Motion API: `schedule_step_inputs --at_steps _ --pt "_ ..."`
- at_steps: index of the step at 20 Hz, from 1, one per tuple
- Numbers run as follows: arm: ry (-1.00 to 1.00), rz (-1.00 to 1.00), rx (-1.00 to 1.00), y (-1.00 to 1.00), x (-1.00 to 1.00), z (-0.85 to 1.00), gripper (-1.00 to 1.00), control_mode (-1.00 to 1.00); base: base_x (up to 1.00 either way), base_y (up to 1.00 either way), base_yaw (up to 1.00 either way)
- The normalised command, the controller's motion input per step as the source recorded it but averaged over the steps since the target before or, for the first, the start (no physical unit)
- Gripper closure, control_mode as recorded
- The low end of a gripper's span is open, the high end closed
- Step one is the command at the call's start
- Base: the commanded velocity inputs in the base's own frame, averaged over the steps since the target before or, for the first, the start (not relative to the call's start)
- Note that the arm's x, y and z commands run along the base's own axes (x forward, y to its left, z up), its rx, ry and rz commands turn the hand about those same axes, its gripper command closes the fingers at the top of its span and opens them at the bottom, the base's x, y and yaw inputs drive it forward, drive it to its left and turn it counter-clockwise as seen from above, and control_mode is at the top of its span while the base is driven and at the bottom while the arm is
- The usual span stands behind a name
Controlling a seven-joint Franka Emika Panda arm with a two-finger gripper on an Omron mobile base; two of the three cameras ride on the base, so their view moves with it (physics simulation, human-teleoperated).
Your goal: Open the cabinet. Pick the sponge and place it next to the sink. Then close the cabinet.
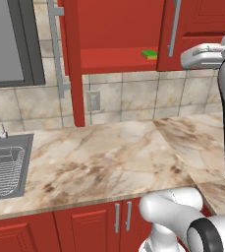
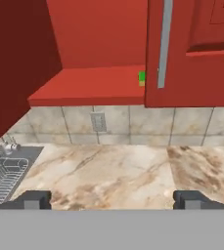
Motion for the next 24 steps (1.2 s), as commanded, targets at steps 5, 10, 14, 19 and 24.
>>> schedule_step_inputs --at_steps 5,10,14,19,24 --pt "-0.06 -0.19 -0.09 -0.36 0.05 -0.02 -1.00 -1.00 0.00 0.00 0.00" --pt "0.03 -0.17 0.05 -0.28 0.35 0.00 -1.00 -1.00 0.00 0.00 0.00" --pt "0.04 -0.09 0.16 -0.18 0.67 0.06 -1.00 -1.00 0.00 0.00 0.00" --pt "0.01 0.00 0.14 -0.03 0.59 0.08 -1.00 -1.00 0.00 0.00 0.00" --pt "-0.04 0.04 0.07 0.00 0.58 0.00 -1.00 -1.00 0.00 0.00 0.00"
